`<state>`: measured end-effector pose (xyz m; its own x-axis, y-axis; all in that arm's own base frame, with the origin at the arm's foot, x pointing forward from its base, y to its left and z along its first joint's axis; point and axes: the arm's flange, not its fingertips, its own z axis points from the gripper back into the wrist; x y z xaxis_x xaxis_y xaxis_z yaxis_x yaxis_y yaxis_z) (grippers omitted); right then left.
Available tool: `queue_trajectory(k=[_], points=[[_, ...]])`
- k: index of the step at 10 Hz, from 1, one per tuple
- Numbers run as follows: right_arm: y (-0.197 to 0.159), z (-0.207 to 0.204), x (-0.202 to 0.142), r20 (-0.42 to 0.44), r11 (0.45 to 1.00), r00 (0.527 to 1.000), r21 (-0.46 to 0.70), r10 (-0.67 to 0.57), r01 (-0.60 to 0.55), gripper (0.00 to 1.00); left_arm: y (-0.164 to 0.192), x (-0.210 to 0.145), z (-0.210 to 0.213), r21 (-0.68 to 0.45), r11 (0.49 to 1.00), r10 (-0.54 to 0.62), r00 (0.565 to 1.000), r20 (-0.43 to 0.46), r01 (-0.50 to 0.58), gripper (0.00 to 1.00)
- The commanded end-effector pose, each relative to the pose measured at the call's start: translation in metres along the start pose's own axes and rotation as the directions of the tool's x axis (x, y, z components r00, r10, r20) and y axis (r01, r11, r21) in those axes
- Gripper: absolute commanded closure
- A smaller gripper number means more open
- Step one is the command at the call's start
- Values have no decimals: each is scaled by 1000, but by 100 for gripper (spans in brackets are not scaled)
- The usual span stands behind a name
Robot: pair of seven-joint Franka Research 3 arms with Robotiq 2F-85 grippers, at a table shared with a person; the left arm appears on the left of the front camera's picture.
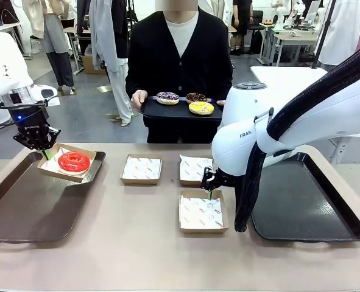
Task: Individually package the donuts and arrange them on the tray.
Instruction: Place the picked Paper togo box on the Handle tray while simultaneously picking up another Paper togo box from the table with the other hand.
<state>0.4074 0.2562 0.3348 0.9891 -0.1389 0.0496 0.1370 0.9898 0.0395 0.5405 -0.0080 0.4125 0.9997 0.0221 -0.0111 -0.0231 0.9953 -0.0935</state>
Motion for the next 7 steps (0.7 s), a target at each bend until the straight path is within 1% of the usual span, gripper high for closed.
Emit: queue_trajectory(k=[1, 4, 6, 7], points=[[7, -14, -5, 36, 999, 999, -39, -11, 12, 0, -4, 9, 5, 4, 1000, 16, 1000, 0, -16, 99], [9, -21, -17, 29, 997, 998, -47, 63, -62, 0, -7, 22, 1, 34, 999, 29, 1000, -4, -29, 99], [6, -23, -19, 22, 997, 998, -43, 64, -63, 0, -6, 29, -2, 47, 998, 49, 999, -13, -48, 99], [6, -21, -18, 20, 996, 997, -43, 79, -78, 0, -7, 41, -11, 51, 997, 52, 999, -6, -51, 99]])
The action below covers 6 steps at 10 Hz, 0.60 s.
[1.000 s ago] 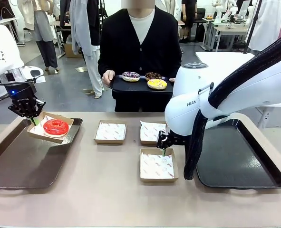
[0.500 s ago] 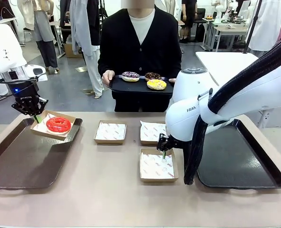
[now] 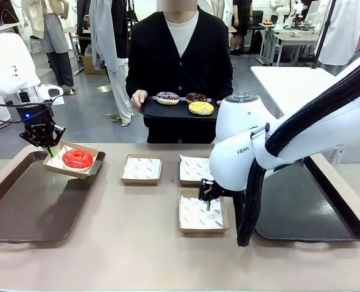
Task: Individually package the donuts and arrange them on the tray.
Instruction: Place the picked Paper togo box on the Handle tray while simultaneously picking up another Paper togo box from the table with the other hand.
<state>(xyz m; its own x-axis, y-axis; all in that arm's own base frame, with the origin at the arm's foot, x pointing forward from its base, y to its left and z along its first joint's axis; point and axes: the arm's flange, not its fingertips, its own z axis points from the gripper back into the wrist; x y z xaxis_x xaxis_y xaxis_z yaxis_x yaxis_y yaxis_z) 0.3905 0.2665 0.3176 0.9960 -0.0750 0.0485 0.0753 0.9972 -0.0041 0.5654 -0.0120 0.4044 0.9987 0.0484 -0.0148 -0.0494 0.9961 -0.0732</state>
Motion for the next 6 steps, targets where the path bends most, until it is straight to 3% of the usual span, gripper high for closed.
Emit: queue_trajectory(k=[1, 6], points=[[-1, -4, 2, 24, 1000, 1000, -2, 16, -16, 0, -4, 17, -3, 32, 999, 19, 1000, -2, -19, 99], [-4, -5, 0, 17, 1000, 1000, 11, 27, -27, 0, -10, 38, -18, 53, 998, -20, 1000, -5, 20, 99]])
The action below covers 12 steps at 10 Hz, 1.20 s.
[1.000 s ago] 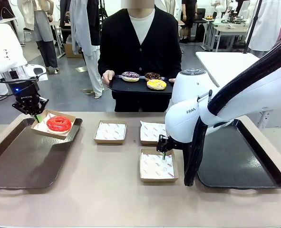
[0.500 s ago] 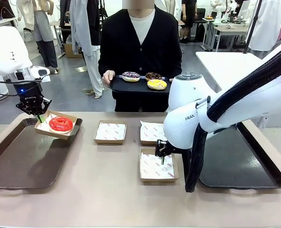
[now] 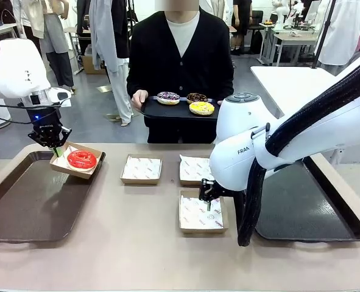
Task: Individually package the donuts and arrange them on the tray.
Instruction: Place the picked Paper togo box on the Handle tray while simultaneously picking up another Paper togo box from the table with the other hand.
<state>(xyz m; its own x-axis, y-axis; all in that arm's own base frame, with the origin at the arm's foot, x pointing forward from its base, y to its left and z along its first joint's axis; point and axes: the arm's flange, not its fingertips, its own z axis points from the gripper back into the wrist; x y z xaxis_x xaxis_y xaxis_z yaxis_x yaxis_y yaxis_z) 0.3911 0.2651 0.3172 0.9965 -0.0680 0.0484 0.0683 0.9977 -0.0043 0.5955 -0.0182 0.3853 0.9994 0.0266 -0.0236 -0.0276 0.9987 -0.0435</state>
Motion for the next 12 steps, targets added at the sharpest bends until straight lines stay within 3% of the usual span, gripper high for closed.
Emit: queue_trajectory(k=[1, 3, 4, 5, 6, 7, 9, 10, 11, 12], points=[[-3, -5, 0, 15, 1000, 1000, 14, 18, -18, 0, -4, 9, 0, 25, 1000, 5, 1000, 3, -5, 99], [-4, -6, 1, 11, 1000, 1000, 18, 21, -21, 0, -2, 14, -5, 17, 1000, 16, 1000, -2, -16, 99], [-5, -7, 1, 12, 999, 999, 31, 36, -36, 7, -1, 15, -7, 12, 1000, 13, 1000, 2, -13, 99], [-5, -7, 1, 8, 999, 999, 32, 41, -41, 59, -2, 14, -6, 4, 1000, 7, 1000, -1, -7, 45], [-5, -8, 1, 3, 999, 999, 33, 39, -39, 66, -2, 14, -6, 4, 1000, 3, 1000, -4, -3, 44], [-5, -8, 1, 4, 999, 999, 34, 37, -37, 100, -2, 14, -6, 3, 1000, 3, 1000, -7, -3, 0], [-5, -8, 1, 2, 999, 999, 34, 38, -38, 100, -1, 13, -6, 3, 1000, 1, 1000, -12, -1, 0], [-4, -8, 1, 1, 999, 999, 36, 37, -37, 87, 0, 12, -5, -1, 1000, 1, 1000, -12, -1, 25], [-4, -8, 1, 0, 999, 999, 37, 37, -37, 97, 0, 11, -3, -4, 1000, 2, 1000, -11, -2, 12], [-3, -8, 1, 2, 999, 999, 39, 39, -39, 100, 1, 10, -3, -7, 1000, 3, 1000, -12, -3, 0]])
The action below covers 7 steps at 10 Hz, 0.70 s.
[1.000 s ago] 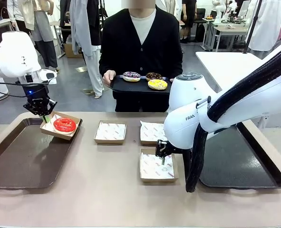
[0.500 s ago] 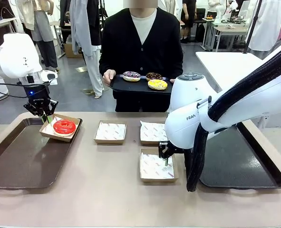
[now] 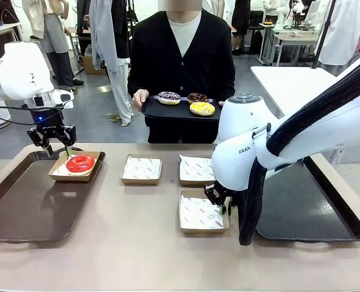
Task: Individually package the donuts and arrange them on the tray.
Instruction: Place the picked Paper togo box on the Handle tray while simultaneously picking up another Paper togo box from the table with the other hand.
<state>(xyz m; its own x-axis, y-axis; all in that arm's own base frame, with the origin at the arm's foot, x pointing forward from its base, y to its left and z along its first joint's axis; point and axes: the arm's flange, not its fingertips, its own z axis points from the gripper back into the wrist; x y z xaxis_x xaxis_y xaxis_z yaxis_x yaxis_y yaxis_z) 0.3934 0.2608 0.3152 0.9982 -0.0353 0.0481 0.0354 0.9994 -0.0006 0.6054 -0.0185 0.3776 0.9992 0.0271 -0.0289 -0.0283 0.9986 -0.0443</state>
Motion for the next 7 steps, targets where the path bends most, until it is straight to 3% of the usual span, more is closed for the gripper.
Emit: queue_trajectory(k=[1, 2, 3, 4, 7], points=[[1, -6, -2, 4, 999, 1000, 35, 5, -5, 100, 1, -1, 5, -9, 1000, 3, 1000, -10, -3, 0], [1, -6, -2, 9, 1000, 1000, 27, -1, 1, 100, 2, -1, 6, -11, 1000, 7, 1000, -11, -7, 0], [1, -6, -2, 12, 1000, 1000, 25, 0, 0, 100, 2, -3, 7, -20, 1000, 7, 1000, -18, -8, 12], [1, -3, -3, 14, 1000, 1000, 28, 4, -4, 100, 0, -6, 8, -28, 1000, -5, 1000, -22, 5, 3], [-5, 29, -11, 24, 998, 1000, 62, 4, -5, 100, 11, -48, 24, -192, 981, -36, 999, -27, 31, 0]])
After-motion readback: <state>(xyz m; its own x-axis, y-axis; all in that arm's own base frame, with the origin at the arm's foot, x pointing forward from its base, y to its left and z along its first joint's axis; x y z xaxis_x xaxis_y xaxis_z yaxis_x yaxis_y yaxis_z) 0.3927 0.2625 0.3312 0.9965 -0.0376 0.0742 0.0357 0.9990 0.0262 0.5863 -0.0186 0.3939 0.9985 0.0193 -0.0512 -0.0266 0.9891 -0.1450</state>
